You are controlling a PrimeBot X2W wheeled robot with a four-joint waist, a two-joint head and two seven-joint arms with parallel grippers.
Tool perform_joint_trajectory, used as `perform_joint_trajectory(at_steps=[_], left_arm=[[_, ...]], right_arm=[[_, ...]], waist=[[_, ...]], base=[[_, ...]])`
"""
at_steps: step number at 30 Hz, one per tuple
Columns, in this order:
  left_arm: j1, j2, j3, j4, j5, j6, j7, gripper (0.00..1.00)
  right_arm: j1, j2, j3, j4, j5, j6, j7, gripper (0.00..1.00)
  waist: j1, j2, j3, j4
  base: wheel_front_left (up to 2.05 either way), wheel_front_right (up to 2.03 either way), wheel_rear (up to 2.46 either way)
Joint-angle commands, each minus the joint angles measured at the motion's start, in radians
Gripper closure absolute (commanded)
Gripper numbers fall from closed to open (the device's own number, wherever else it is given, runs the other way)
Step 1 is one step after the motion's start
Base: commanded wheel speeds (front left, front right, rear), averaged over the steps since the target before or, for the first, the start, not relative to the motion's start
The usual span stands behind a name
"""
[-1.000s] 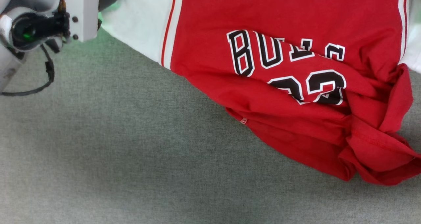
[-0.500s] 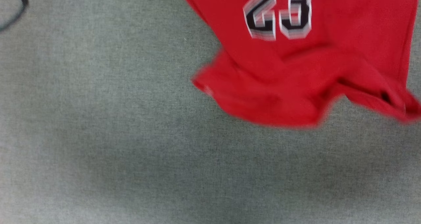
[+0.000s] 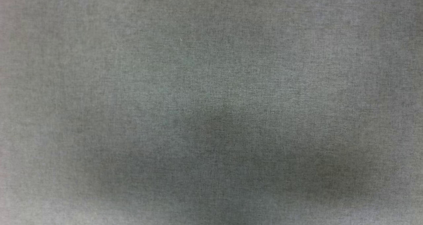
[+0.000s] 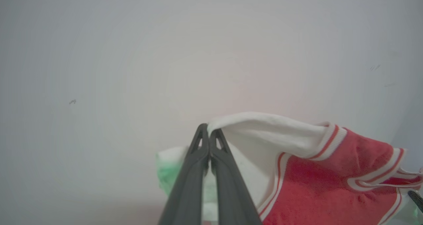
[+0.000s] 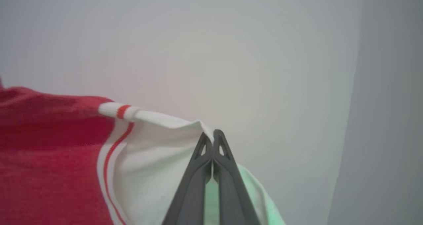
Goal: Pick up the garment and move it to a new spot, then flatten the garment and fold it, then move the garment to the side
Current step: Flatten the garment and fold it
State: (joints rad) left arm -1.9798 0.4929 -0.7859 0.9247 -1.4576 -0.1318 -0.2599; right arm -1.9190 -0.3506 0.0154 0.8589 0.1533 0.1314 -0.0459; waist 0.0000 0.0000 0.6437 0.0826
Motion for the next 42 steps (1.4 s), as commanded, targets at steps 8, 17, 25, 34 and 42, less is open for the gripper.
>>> perform_joint_trajectory(at_steps=[8, 17, 25, 34, 42], left_arm=[[0.194, 0.016, -0.010, -0.105, -0.068, 0.002, 0.039, 1.00], [0.566, 0.145, -0.046, -0.443, -0.177, 0.002, 0.155, 1.00], [0.911, 0.294, -0.069, -0.695, -0.240, 0.002, 0.181, 1.00], [1.193, 0.429, -0.120, -0.898, -0.224, 0.002, 0.156, 1.00], [1.353, 0.531, -0.159, -1.010, -0.214, 0.002, 0.139, 1.00]], right_arm=[[0.112, 0.005, 0.099, 0.063, -0.008, -0.001, 0.009, 1.00], [0.463, -0.118, 0.240, -0.201, 0.246, -0.001, 0.125, 1.00], [0.985, -0.257, 0.135, -0.673, 0.399, -0.001, 0.361, 1.00], [1.520, -0.163, -0.095, -1.120, 0.410, -0.001, 0.693, 1.00], [1.802, -0.053, -0.200, -1.362, 0.417, -0.001, 0.934, 1.00]], waist=[[0.0000, 0.0000, -0.017, 0.012], [0.0000, 0.0000, -0.072, 0.022], [0.0000, 0.0000, -0.167, 0.022], [0.0000, 0.0000, -0.244, 0.012], [0.0000, 0.0000, -0.287, 0.004]], base=[[0.00, 0.00, 0.00], [0.00, 0.00, 0.00], [0.00, 0.00, 0.00], [0.00, 0.00, 0.00], [0.00, 0.00, 0.00]])
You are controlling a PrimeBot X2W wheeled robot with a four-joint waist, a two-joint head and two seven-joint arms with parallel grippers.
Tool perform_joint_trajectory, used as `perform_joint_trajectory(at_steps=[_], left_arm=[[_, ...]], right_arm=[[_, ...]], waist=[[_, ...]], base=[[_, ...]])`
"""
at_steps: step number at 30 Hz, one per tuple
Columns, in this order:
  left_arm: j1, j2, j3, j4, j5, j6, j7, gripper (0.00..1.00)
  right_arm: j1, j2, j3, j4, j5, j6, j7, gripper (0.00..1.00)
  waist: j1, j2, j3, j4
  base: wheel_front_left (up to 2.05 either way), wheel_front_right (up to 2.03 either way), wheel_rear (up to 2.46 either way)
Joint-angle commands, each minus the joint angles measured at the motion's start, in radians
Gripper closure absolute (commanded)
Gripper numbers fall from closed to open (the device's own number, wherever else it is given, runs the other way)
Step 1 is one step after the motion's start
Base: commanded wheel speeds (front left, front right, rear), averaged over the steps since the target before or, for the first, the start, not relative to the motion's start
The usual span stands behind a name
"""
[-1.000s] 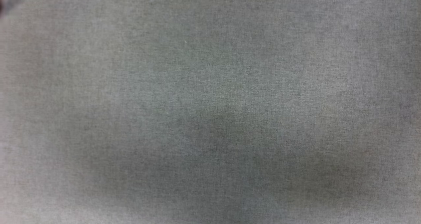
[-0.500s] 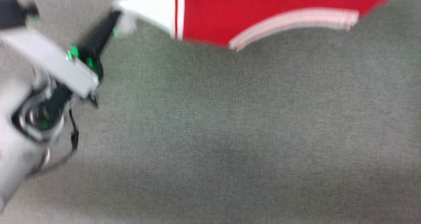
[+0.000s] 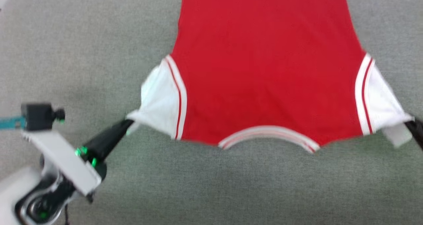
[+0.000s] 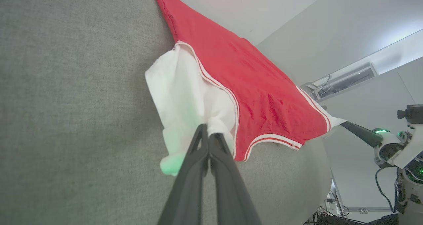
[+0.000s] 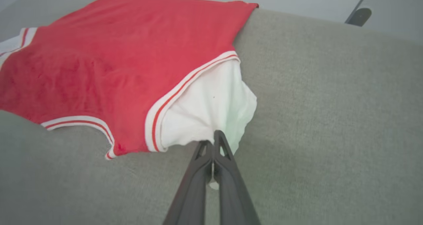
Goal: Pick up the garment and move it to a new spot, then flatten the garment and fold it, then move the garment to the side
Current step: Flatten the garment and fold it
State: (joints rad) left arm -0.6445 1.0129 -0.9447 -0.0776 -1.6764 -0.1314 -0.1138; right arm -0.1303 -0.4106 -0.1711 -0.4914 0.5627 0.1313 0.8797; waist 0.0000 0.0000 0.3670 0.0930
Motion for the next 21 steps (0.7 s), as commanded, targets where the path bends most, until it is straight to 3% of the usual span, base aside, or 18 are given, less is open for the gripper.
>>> perform_joint_trajectory(at_steps=[1, 10, 15, 21], left_arm=[[0.039, 0.027, -0.005, -0.024, 0.008, 0.002, -0.012, 1.00], [0.210, 0.179, -0.029, -0.208, -0.014, 0.002, -0.071, 1.00], [0.255, 0.232, -0.030, -0.267, 0.000, 0.002, -0.092, 1.00], [0.257, 0.207, -0.033, -0.226, 0.026, 0.011, -0.097, 1.00]], right_arm=[[0.040, 0.014, -0.016, -0.030, 0.013, -0.001, 0.029, 1.00], [0.224, 0.045, -0.059, -0.172, 0.057, -0.001, 0.173, 1.00], [0.276, 0.063, -0.100, -0.225, 0.081, -0.001, 0.222, 1.00], [0.247, 0.069, -0.083, -0.210, 0.094, -0.001, 0.234, 1.00]], waist=[[0.0000, 0.0000, -0.015, -0.010], [0.0000, 0.0000, -0.038, -0.034], [0.0000, 0.0000, -0.027, -0.032], [0.0000, 0.0000, -0.003, -0.027]], base=[[0.00, 0.00, 0.00], [0.00, 0.00, 0.00], [0.00, 0.00, 0.00], [0.00, 0.00, 0.00]])
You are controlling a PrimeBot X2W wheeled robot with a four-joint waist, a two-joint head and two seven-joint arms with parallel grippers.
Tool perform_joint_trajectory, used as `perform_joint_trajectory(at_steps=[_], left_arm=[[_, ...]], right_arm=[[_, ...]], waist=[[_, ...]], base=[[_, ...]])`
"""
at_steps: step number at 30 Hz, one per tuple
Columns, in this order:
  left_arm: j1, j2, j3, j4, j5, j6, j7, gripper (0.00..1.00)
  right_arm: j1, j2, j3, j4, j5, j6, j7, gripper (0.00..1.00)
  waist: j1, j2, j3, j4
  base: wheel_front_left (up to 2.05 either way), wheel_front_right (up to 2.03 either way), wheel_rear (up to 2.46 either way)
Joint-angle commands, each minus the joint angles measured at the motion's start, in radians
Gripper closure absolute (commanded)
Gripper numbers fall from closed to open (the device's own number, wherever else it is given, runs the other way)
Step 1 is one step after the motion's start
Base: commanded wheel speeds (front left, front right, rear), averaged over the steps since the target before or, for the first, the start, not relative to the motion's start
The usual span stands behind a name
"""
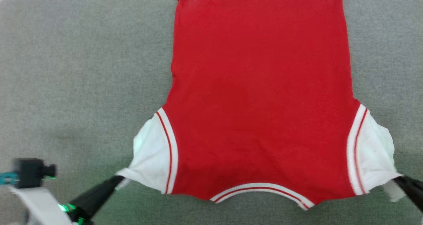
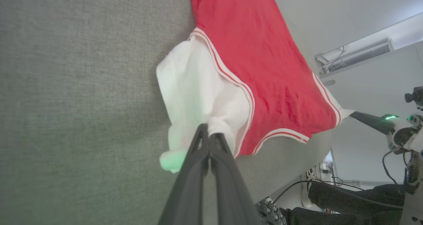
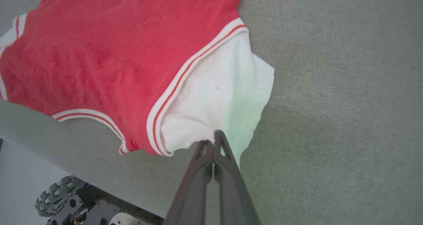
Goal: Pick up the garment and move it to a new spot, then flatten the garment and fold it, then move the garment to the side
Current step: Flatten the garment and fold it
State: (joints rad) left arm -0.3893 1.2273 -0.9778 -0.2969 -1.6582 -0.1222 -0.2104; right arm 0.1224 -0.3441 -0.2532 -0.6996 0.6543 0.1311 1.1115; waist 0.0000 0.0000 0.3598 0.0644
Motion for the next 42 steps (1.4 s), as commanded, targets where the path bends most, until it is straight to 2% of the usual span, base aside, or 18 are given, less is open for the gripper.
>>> perform_joint_trajectory(at_steps=[1, 7, 14, 20, 28, 29, 30, 31, 32, 37, 40, 42], left_arm=[[-0.006, -0.025, -0.006, 0.005, 0.014, 0.003, 0.011, 1.00], [-0.053, -0.138, -0.035, 0.112, 0.035, -0.002, 0.077, 1.00], [-0.089, -0.251, -0.076, 0.277, 0.089, -0.003, 0.120, 1.00], [-0.101, -0.318, -0.100, 0.375, 0.114, 0.001, 0.132, 1.00], [-0.091, -0.349, -0.116, 0.427, 0.131, 0.000, 0.129, 1.00], [-0.089, -0.351, -0.116, 0.422, 0.132, -0.001, 0.126, 1.00], [-0.089, -0.353, -0.114, 0.417, 0.135, -0.002, 0.118, 1.00], [-0.087, -0.354, -0.111, 0.412, 0.134, -0.002, 0.115, 1.00], [-0.086, -0.354, -0.111, 0.407, 0.135, -0.002, 0.110, 1.00], [-0.074, -0.342, -0.103, 0.372, 0.131, -0.004, 0.090, 1.00], [-0.075, -0.332, -0.104, 0.345, 0.143, 0.001, 0.087, 1.00], [-0.080, -0.328, -0.098, 0.328, 0.150, 0.009, 0.080, 1.00]], right_arm=[[-0.011, -0.007, 0.016, 0.011, 0.001, -0.001, 0.009, 1.00], [-0.053, -0.029, 0.114, 0.135, -0.003, -0.001, 0.003, 1.00], [-0.077, -0.064, 0.214, 0.313, -0.027, -0.001, -0.074, 1.00], [-0.085, -0.102, 0.286, 0.449, -0.043, -0.001, -0.148, 1.00], [-0.079, -0.140, 0.350, 0.542, -0.031, -0.004, -0.215, 1.00], [-0.082, -0.147, 0.364, 0.540, -0.028, -0.004, -0.221, 0.75], [-0.092, -0.161, 0.385, 0.519, -0.030, -0.003, -0.243, 0.62], [-0.102, -0.164, 0.384, 0.508, -0.037, -0.002, -0.267, 0.16], [-0.107, -0.168, 0.386, 0.495, -0.035, -0.002, -0.285, 0.00], [-0.117, -0.185, 0.342, 0.384, -0.005, -0.001, -0.278, 0.00], [-0.151, -0.176, 0.283, 0.283, 0.046, -0.001, -0.233, 0.00], [-0.172, -0.200, 0.241, 0.219, 0.045, -0.001, -0.186, 0.00]], waist=[[0.0000, 0.0000, 0.009, 0.003], [0.0000, 0.0000, 0.031, 0.013], [0.0000, 0.0000, 0.050, 0.019], [0.0000, 0.0000, 0.060, 0.021], [0.0000, 0.0000, 0.034, 0.015], [0.0000, 0.0000, 0.031, 0.013], [0.0000, 0.0000, 0.028, 0.012], [0.0000, 0.0000, 0.024, 0.011], [0.0000, 0.0000, 0.019, 0.010], [0.0000, 0.0000, 0.002, 0.004], [0.0000, 0.0000, 0.004, 0.005], [0.0000, 0.0000, 0.011, 0.009]], base=[[0.00, 0.00, 0.00], [0.00, 0.00, 0.00], [0.00, 0.00, 0.00], [0.00, 0.00, 0.00], [0.00, 0.00, 0.00], [0.00, 0.00, 0.00], [0.00, 0.00, 0.00], [0.00, 0.00, 0.00], [0.00, 0.00, 0.00], [0.00, 0.00, 0.00], [0.00, 0.00, 0.00], [0.00, 0.00, 0.00]])
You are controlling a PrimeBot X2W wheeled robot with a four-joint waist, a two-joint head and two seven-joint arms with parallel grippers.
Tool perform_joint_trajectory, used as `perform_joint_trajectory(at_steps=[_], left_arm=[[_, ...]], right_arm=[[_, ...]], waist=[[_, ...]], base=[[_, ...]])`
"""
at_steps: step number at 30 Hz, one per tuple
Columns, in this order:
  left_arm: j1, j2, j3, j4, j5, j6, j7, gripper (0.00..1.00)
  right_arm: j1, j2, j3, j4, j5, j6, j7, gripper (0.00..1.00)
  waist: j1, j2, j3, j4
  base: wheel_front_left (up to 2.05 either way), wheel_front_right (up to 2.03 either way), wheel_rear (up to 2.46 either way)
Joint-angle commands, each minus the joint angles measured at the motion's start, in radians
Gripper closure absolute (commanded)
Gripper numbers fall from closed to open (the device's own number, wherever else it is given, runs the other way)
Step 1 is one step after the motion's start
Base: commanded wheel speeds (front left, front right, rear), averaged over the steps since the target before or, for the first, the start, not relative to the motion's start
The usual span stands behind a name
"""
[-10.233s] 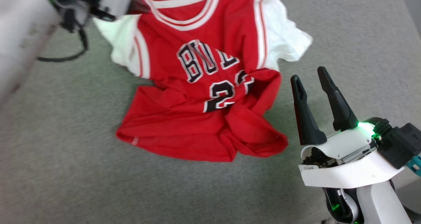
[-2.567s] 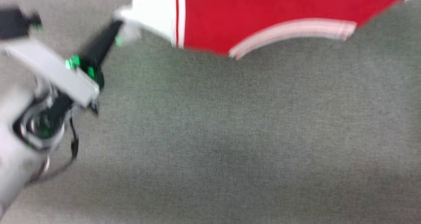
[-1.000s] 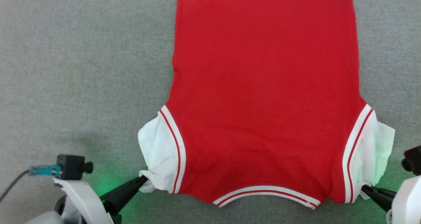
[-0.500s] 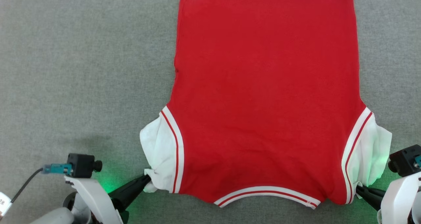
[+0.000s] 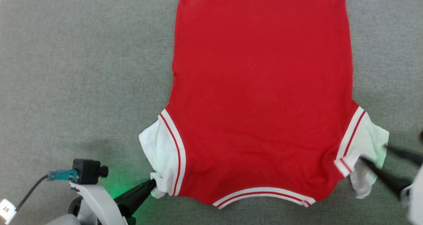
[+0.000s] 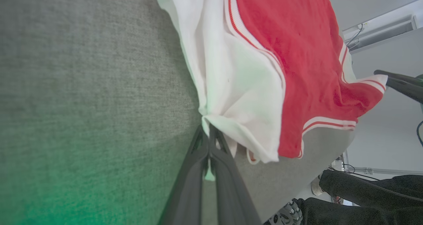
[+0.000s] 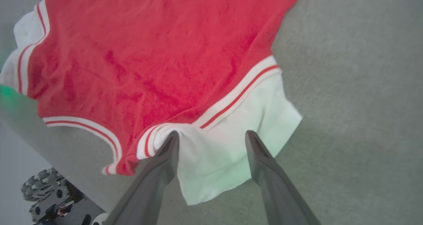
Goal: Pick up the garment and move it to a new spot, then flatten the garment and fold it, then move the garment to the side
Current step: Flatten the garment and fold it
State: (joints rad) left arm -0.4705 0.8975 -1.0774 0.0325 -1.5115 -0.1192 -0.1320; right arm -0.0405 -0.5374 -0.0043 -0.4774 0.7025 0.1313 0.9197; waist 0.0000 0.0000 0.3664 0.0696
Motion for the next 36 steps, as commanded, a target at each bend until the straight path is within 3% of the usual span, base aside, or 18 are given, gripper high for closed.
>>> perform_joint_trajectory(at_steps=[1, 6, 9, 17, 23, 26, 36], left_arm=[[-0.002, 0.004, 0.001, -0.012, 0.008, 0.007, 0.000, 1.00], [-0.023, 0.008, 0.012, -0.056, 0.027, 0.015, -0.009, 1.00], [-0.039, 0.010, 0.022, -0.078, 0.040, 0.015, -0.019, 1.00], [-0.104, -0.021, 0.027, -0.090, 0.075, 0.001, 0.003, 1.00], [-0.139, -0.065, 0.015, -0.078, 0.084, -0.006, 0.021, 1.00], [-0.149, -0.081, 0.005, -0.071, 0.088, -0.006, 0.023, 1.00], [-0.190, -0.097, -0.016, -0.081, 0.097, 0.001, 0.013, 1.00]], right_arm=[[-0.025, -0.013, -0.027, -0.029, -0.002, -0.001, 0.033, 0.00], [-0.199, -0.044, -0.110, -0.075, 0.015, -0.001, 0.165, 0.00], [-0.386, -0.053, -0.085, -0.002, -0.012, -0.001, 0.205, 0.00], [-0.879, -0.023, 0.029, 0.482, -0.201, -0.001, 0.193, 0.00], [-1.162, 0.052, -0.021, 0.823, -0.368, -0.001, 0.218, 0.00], [-1.267, 0.090, -0.041, 0.925, -0.437, -0.001, 0.245, 0.00], [-1.427, 0.163, -0.104, 1.096, -0.624, -0.001, 0.333, 0.00]], waist=[[0.0000, 0.0000, 0.010, 0.007], [0.0000, 0.0000, 0.044, 0.024], [0.0000, 0.0000, 0.077, 0.028], [0.0000, 0.0000, 0.182, 0.101], [0.0000, 0.0000, 0.264, 0.167], [0.0000, 0.0000, 0.300, 0.188], [0.0000, 0.0000, 0.382, 0.217]], base=[[0.00, 0.00, 0.00], [0.00, 0.00, 0.00], [0.00, 0.00, 0.00], [0.00, 0.00, 0.00], [0.00, 0.00, 0.00], [0.00, 0.00, 0.00], [0.00, 0.00, 0.00]])
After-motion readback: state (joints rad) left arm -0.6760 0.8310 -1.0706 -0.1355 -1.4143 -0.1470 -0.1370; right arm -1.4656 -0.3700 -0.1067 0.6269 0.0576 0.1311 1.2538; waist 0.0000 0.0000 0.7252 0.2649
